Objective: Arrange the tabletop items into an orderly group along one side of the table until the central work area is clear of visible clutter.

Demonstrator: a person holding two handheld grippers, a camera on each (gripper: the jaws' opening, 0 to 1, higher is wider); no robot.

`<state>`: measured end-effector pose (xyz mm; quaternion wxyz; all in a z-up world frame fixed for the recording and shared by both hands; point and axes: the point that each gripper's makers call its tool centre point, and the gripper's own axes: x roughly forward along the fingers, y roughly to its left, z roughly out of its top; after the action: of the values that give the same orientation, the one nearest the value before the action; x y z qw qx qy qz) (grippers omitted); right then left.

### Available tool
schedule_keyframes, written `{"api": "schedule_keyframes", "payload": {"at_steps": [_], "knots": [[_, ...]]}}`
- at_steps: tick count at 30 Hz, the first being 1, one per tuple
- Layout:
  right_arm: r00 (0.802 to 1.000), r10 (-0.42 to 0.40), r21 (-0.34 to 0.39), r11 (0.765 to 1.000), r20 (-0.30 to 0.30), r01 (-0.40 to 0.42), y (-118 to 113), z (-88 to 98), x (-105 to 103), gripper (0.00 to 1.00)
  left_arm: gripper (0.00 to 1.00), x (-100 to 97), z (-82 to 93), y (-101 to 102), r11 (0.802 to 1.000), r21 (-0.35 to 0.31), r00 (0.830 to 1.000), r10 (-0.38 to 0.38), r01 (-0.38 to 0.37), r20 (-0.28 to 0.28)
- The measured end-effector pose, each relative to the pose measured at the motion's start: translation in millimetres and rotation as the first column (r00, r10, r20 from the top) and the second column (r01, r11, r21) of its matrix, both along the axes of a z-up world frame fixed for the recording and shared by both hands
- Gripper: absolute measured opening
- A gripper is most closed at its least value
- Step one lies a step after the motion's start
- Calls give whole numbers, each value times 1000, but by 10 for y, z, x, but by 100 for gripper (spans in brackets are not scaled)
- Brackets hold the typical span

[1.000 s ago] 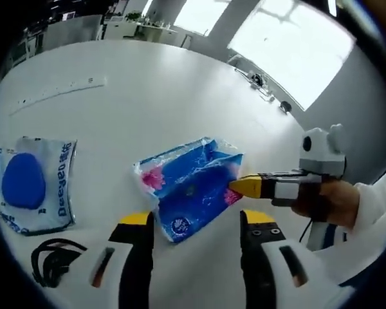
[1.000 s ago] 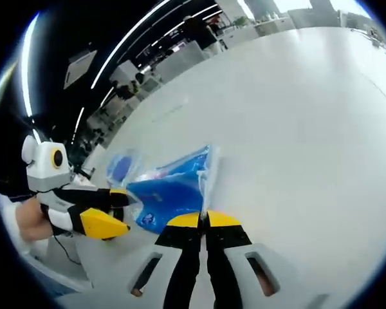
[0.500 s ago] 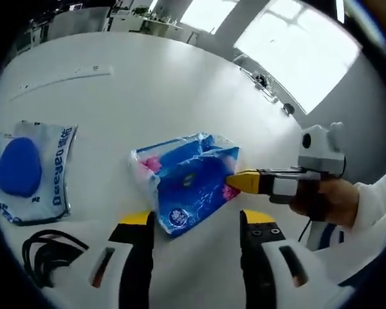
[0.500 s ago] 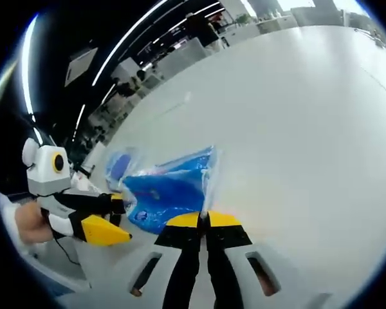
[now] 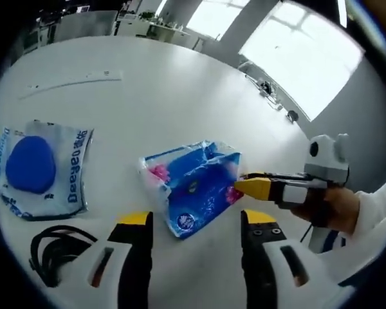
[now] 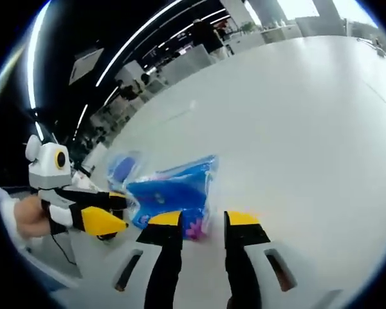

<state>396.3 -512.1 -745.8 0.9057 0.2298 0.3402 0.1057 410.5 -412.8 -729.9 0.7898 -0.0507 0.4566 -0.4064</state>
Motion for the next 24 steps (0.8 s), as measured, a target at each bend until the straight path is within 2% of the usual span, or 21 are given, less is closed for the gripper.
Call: {"api": "schedule_keyframes", "payload": {"at_steps": [5,7,9,11,18,22,24], "knots": [[999,-18,-5,1000,44,18,14,138,-41,42,65,63,130,99,998,-21,996,59,-58,68],[998,-10,-35,999,58,12,15,171,-55,52,75,51,152,159,997,-12,995,79,-78,68],[998,-4,-62,998,57,7,21,193,-79,64,91,71,196,212,994,-12,989,113,-112,98],[998,-1,-79,997,56,5,28,214,-102,71,100,67,234,256,992,-13,985,127,-126,118],[997,11,-86,996,74,-4,131,345,-251,73,100,21,352,470,985,-19,973,172,-171,153],[997,14,-92,996,81,-7,186,385,-365,72,100,-53,356,564,980,-32,969,199,-197,147],[997,12,-91,996,81,-5,200,384,-401,71,100,-83,367,579,975,-57,968,219,-213,125]]}}
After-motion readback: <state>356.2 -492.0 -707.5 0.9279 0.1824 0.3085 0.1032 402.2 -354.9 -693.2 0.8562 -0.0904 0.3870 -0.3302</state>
